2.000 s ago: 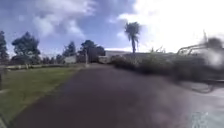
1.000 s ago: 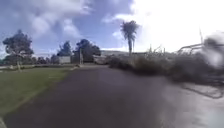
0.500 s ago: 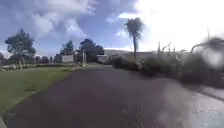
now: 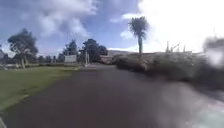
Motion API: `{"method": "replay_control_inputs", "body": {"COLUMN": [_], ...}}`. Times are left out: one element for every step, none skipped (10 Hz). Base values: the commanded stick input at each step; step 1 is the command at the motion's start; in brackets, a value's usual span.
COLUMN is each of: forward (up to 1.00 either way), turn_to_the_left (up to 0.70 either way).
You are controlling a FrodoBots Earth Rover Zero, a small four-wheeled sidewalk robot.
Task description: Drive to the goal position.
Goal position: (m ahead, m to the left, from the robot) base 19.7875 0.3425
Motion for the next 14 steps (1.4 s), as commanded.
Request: {"method": "replay_control_inputs", "body": {"forward": [1.0, 1.0, 1.0, 1.0, 1.0, 1.0, 1.0, 1.0, 1.0, 1.0, 1.0, 1.0, 1.0, 1.0], "turn_to_the_left": [0.0, 0.0, 0.0, 0.0, 0.0, 0.0, 0.0, 0.0, 0.0, 0.0, 0.0, 0.0, 0.0, 0.0]}}
